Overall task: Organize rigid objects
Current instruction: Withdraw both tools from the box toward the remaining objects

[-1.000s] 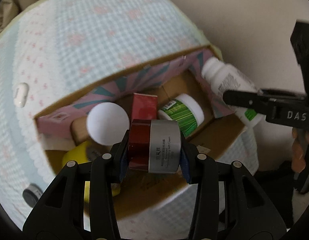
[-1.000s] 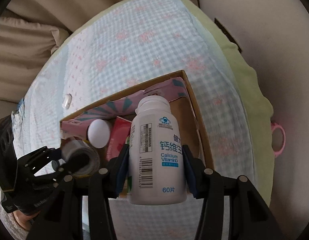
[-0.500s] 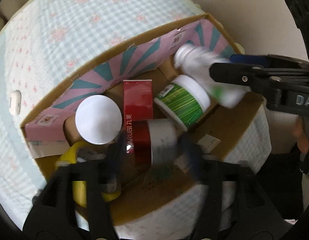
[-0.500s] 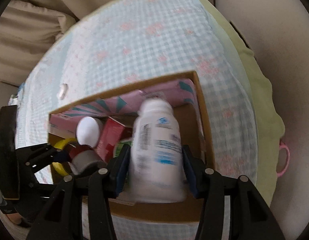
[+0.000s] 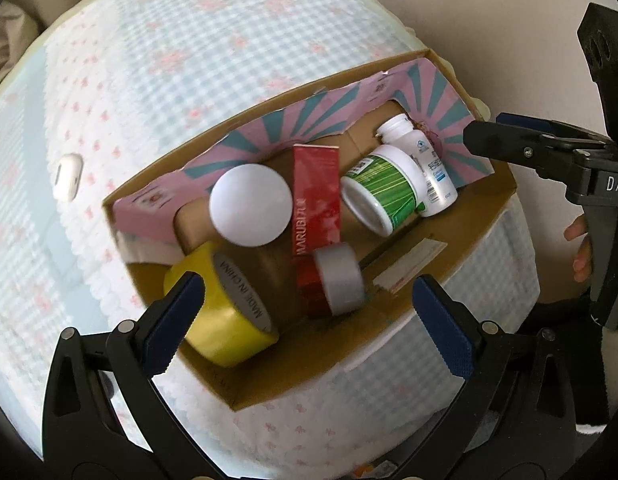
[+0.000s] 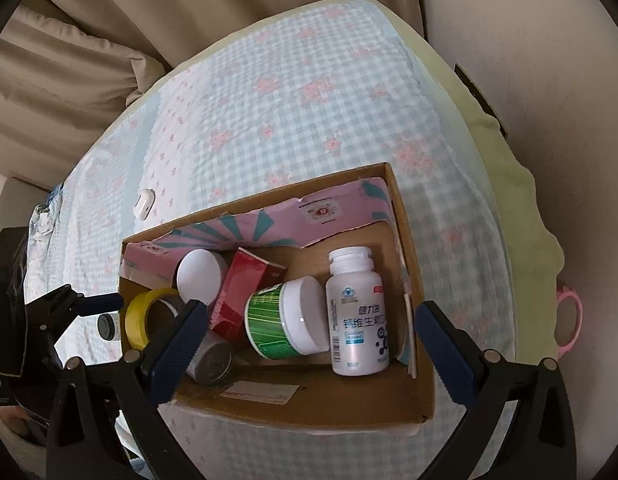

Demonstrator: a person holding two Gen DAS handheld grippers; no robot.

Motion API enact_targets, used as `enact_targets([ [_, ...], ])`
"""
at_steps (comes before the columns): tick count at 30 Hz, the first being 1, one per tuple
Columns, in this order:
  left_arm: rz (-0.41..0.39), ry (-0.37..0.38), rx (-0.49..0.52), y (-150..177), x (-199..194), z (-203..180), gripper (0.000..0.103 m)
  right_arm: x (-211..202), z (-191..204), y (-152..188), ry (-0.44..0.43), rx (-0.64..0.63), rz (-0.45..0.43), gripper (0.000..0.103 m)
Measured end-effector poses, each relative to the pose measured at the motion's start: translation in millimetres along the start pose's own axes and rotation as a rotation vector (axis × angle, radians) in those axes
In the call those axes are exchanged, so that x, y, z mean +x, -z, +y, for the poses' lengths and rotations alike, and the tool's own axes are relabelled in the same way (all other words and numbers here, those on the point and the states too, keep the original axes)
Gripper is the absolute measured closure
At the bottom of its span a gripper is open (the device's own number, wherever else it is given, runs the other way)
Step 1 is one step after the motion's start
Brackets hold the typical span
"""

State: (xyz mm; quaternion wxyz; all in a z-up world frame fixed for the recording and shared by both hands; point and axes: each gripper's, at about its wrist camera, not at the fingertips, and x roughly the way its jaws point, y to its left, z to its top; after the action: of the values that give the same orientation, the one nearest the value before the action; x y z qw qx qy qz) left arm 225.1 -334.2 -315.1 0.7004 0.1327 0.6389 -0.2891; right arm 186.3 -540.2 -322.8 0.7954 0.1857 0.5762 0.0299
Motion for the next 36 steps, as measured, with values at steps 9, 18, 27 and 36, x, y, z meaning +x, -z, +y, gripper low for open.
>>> enact_targets([
  [9,-0.044,-0.014,-0.048,28,-27,13,0.000,-14,16,7,0.009,-0.016,-0.015,0.000],
  [18,-0.108,-0.042,-0.102,66,-64,29,0.000,-37,33,22,0.038,-0.040,-0.051,0.000],
  [27,-0.194,-0.123,-0.246,118,-118,65,0.000,-62,70,26,0.086,-0.142,-0.074,0.000],
  [36,-0.244,-0.285,-0.428,180,-141,132,0.000,-63,151,19,0.101,-0.298,-0.066,0.000],
])
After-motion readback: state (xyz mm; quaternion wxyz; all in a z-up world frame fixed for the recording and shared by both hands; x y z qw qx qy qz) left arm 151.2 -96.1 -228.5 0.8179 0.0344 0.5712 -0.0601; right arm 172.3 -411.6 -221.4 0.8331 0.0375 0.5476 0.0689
